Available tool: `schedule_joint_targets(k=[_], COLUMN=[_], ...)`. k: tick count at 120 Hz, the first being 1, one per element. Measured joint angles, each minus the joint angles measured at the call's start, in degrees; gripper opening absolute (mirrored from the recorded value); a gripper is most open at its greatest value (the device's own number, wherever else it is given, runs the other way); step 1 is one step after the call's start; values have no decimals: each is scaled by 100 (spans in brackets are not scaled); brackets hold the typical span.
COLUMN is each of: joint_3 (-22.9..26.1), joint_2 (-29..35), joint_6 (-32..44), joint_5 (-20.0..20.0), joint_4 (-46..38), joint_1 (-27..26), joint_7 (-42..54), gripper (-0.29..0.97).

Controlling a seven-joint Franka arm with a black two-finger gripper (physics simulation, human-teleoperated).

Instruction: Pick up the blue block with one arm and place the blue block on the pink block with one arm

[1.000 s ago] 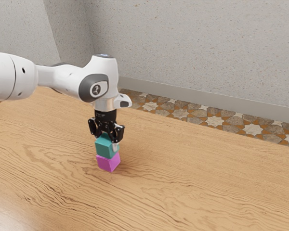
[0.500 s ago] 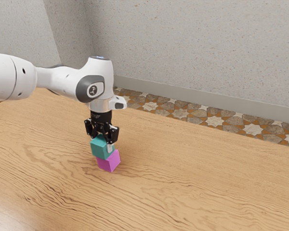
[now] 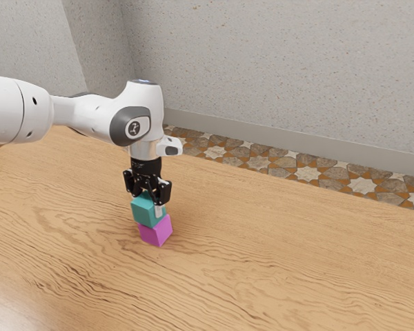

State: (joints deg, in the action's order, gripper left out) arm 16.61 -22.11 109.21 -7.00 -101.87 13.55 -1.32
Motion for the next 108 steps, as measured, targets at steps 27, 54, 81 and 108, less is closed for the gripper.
schedule_joint_targets(k=[27,54,81,108], joint_3=[25,53,53,52], joint_2=[12,11,2,23], joint_6=[-1,-2,-2,-8], joint_5=[21,27,34,42], joint_4=[-1,-1,-2,19], joint_1=[2,0,0,-1], joint_7=[55,89,129,168], gripper=[37,37,42,56])
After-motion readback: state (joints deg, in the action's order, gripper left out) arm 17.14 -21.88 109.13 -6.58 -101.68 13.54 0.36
